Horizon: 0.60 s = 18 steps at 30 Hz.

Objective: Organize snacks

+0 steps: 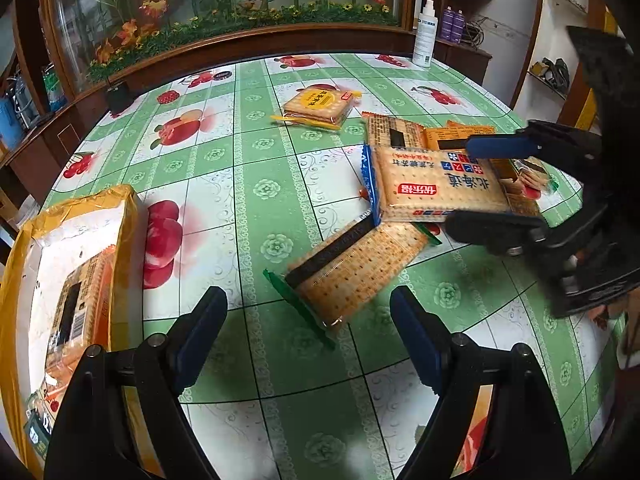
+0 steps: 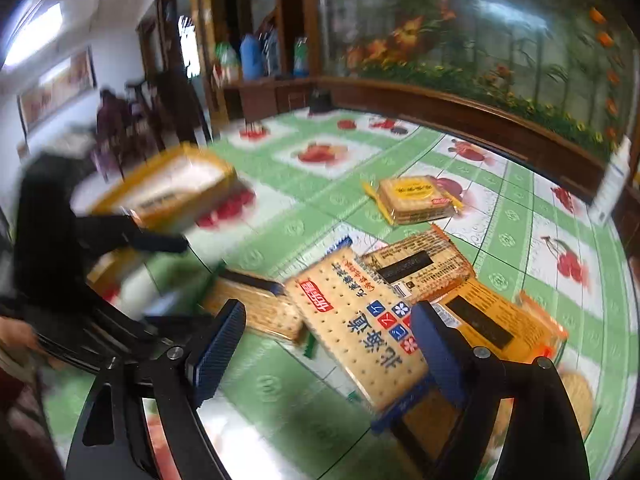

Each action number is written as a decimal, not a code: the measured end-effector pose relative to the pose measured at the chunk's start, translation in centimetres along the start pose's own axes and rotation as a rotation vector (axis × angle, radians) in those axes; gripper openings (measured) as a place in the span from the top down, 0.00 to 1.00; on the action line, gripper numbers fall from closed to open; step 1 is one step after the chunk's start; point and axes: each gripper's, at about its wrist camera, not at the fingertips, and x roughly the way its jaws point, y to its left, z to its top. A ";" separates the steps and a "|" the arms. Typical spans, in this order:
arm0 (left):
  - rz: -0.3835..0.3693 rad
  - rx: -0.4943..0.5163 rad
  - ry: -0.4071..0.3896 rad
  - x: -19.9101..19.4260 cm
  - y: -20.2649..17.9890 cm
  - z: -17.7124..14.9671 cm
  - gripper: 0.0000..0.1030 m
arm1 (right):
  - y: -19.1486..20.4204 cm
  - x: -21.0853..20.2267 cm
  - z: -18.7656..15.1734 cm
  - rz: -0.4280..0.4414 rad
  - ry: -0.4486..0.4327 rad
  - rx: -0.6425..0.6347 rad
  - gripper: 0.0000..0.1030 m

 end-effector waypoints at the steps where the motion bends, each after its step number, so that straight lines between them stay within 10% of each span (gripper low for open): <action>1: -0.002 0.002 0.002 0.1 0.1 0.1 0.19 | -0.1 0.4 -0.2 -0.010 0.010 -0.012 0.16; 10: -0.019 0.068 0.038 1.3 -0.6 0.4 0.19 | -1.4 3.2 0.5 -0.013 0.104 -0.076 0.16; 18: -0.014 0.152 0.090 2.7 -1.6 1.2 0.19 | -1.9 2.8 0.2 0.046 0.101 0.005 0.40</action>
